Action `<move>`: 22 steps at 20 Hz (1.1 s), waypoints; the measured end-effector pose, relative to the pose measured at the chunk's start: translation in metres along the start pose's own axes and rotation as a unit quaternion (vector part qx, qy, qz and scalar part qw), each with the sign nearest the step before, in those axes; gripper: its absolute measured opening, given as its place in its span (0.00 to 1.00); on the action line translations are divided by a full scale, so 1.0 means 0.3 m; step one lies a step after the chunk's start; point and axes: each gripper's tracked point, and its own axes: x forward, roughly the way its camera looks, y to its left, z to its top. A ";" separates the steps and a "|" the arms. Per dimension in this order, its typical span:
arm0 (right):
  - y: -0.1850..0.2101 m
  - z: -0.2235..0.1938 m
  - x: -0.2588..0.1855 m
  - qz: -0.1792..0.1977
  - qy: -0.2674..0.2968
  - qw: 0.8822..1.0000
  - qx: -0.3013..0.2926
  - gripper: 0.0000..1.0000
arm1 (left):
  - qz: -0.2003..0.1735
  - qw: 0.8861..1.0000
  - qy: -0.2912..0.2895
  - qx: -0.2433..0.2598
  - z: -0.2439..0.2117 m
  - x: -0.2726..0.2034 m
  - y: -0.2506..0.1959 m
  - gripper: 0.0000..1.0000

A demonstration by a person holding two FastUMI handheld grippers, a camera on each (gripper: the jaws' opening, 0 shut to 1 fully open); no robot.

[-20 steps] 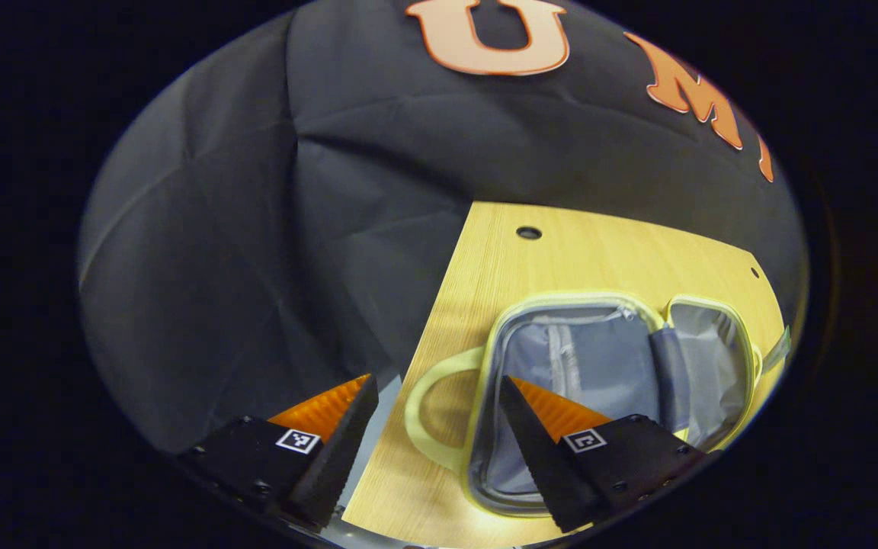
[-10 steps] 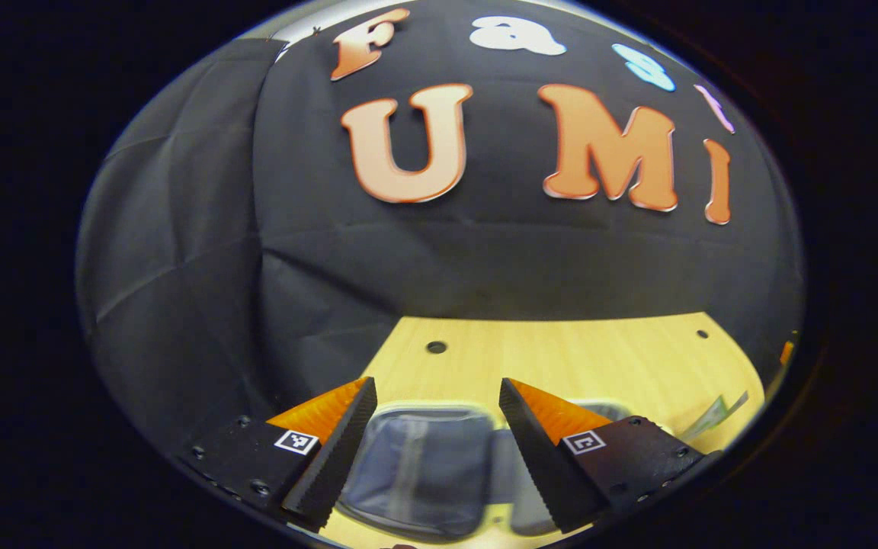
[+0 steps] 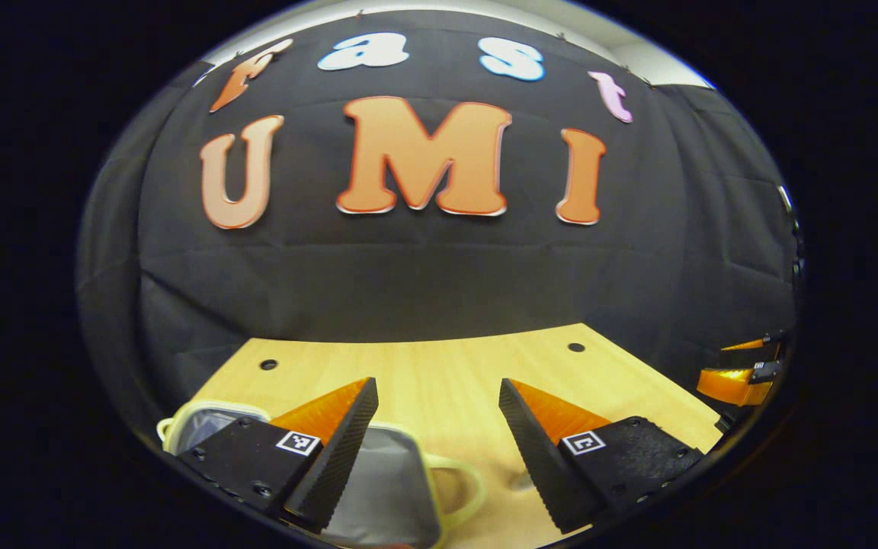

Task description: First open the suitcase, pack the skin care products into it, and then close the suitcase.

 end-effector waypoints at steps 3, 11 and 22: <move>-0.105 -0.030 0.023 -0.012 0.010 1.000 0.004 0.96 | -0.027 0.999 0.030 -0.018 -0.157 0.074 -0.177 0.99; -0.209 -0.096 0.073 -0.008 0.033 0.999 -0.003 0.96 | -0.015 0.991 0.135 0.020 -0.556 0.171 -0.287 1.00; -0.158 -0.126 0.073 0.016 0.041 0.999 -0.024 0.95 | 0.001 0.983 0.181 -0.032 -0.627 0.129 -0.255 0.30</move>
